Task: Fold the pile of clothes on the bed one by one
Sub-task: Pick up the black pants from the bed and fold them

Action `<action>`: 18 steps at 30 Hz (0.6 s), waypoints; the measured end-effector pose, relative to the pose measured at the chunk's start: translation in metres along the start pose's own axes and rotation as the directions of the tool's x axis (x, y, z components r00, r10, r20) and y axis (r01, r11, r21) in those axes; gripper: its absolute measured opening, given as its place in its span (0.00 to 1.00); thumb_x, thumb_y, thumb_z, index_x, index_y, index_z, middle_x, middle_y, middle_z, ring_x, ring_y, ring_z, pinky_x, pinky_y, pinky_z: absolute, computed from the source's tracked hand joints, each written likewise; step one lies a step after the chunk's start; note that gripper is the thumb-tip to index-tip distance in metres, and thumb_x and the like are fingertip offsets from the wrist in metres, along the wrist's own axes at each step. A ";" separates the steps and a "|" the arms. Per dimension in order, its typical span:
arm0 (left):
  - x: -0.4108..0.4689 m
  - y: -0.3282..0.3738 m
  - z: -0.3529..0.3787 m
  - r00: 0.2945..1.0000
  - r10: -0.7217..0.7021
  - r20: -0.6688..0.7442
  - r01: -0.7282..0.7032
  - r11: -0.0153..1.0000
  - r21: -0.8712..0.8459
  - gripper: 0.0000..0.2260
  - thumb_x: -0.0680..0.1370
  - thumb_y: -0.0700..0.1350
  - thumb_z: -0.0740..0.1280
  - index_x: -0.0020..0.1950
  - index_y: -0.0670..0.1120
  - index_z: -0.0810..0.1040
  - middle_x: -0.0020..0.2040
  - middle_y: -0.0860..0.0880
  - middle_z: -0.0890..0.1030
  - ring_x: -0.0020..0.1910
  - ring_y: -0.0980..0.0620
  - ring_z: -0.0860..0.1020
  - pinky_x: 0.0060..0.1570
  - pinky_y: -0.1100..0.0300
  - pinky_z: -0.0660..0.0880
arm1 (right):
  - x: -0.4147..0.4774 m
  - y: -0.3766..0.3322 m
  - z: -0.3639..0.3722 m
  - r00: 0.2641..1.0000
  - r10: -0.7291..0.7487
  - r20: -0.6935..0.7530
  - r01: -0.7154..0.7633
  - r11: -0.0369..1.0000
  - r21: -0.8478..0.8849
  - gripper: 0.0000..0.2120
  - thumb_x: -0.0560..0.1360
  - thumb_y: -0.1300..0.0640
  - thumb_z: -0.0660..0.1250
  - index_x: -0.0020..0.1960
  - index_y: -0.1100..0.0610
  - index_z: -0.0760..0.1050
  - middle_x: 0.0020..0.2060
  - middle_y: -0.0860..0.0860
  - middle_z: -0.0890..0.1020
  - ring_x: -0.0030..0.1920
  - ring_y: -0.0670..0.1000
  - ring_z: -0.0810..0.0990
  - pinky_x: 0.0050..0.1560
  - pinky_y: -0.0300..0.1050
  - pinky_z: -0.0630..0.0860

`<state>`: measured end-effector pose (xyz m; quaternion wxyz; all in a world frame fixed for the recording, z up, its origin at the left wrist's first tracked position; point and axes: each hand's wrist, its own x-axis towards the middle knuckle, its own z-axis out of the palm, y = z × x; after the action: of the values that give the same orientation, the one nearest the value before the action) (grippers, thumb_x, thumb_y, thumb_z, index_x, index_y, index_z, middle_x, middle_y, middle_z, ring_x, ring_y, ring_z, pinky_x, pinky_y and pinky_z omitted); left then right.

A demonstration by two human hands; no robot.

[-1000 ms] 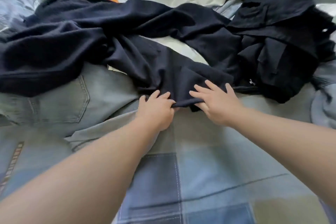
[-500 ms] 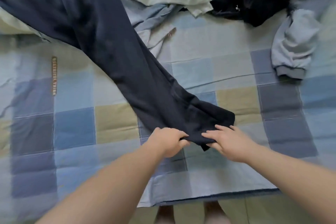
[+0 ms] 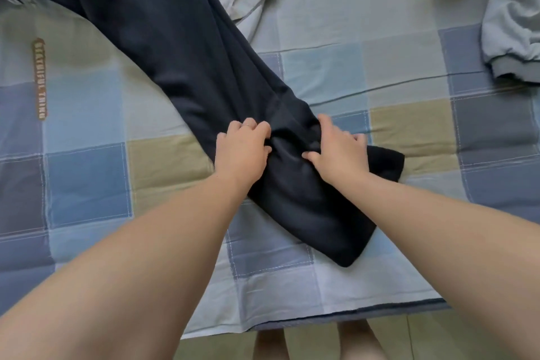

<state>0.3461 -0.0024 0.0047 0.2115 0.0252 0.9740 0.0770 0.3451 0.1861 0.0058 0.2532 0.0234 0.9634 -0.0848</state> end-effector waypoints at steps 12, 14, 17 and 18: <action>-0.114 0.025 -0.108 0.963 -0.019 0.269 0.150 0.866 -0.477 0.04 0.82 0.43 0.62 0.47 0.48 0.71 0.39 0.50 0.78 0.43 0.45 0.75 0.44 0.48 0.75 | -0.119 -0.004 -0.161 0.956 -0.176 0.236 0.020 0.838 0.545 0.03 0.79 0.53 0.69 0.51 0.50 0.79 0.44 0.45 0.84 0.48 0.49 0.81 0.52 0.50 0.76; -0.145 0.037 -0.164 0.969 0.016 0.245 0.117 0.845 -0.521 0.05 0.81 0.43 0.63 0.46 0.49 0.70 0.38 0.50 0.77 0.42 0.46 0.75 0.43 0.49 0.75 | -0.158 -0.016 -0.223 0.959 -0.204 0.199 0.040 0.789 0.613 0.03 0.79 0.57 0.68 0.51 0.53 0.81 0.43 0.46 0.84 0.45 0.46 0.80 0.52 0.49 0.75; -0.181 0.051 -0.263 0.985 0.059 0.163 0.043 0.828 -0.559 0.05 0.81 0.43 0.63 0.46 0.49 0.71 0.40 0.51 0.76 0.41 0.50 0.73 0.38 0.54 0.70 | -0.214 -0.034 -0.322 0.954 -0.252 0.161 0.083 0.741 0.666 0.06 0.80 0.59 0.66 0.52 0.56 0.82 0.41 0.46 0.83 0.42 0.43 0.78 0.48 0.43 0.73; -0.190 0.055 -0.295 0.990 0.073 0.123 0.009 0.825 -0.565 0.05 0.81 0.43 0.64 0.46 0.49 0.71 0.40 0.52 0.75 0.42 0.50 0.72 0.38 0.56 0.68 | -0.230 -0.039 -0.354 0.953 -0.267 0.142 0.105 0.734 0.671 0.07 0.81 0.59 0.66 0.53 0.57 0.82 0.42 0.49 0.84 0.43 0.44 0.78 0.49 0.44 0.74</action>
<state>0.3976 -0.0050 0.3560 0.2758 -0.0166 0.8901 0.3626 0.3710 0.2094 0.4281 0.3282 0.0036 0.8336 -0.4444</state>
